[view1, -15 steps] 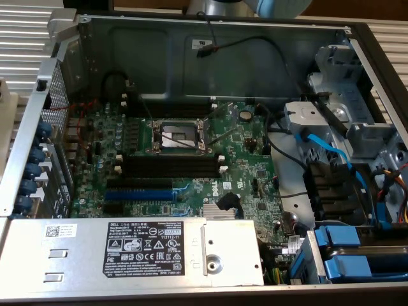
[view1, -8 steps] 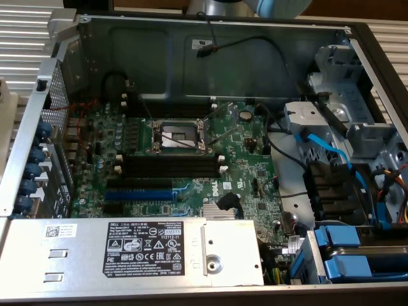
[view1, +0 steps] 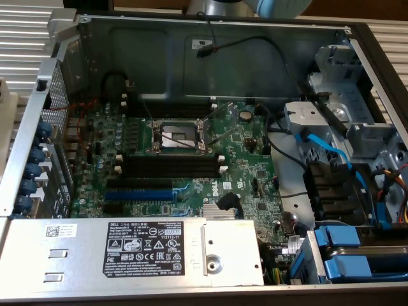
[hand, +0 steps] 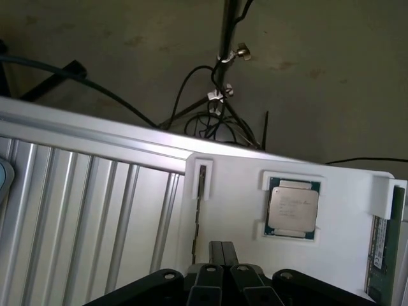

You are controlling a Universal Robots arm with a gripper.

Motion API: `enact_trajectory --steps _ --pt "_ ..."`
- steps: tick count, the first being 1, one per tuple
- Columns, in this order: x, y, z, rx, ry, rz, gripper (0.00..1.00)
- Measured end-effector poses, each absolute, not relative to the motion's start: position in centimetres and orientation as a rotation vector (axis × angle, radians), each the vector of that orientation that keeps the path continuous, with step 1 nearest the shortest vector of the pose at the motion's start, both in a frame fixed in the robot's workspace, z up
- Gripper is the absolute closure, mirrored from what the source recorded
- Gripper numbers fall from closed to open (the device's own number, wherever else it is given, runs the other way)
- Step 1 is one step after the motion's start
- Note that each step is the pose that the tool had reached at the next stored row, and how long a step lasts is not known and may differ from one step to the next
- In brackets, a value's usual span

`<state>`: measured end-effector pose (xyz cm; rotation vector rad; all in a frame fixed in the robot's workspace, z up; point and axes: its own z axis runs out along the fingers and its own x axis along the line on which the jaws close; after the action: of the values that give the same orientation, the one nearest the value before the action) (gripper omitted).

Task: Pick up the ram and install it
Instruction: 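Pick up the ram and move it above insertion slot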

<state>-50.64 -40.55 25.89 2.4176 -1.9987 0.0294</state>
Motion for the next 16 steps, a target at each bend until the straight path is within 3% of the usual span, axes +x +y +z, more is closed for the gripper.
enact_trajectory --steps 16 --pt "-51.35 -41.52 25.86 2.418 -1.999 0.027 0.89"
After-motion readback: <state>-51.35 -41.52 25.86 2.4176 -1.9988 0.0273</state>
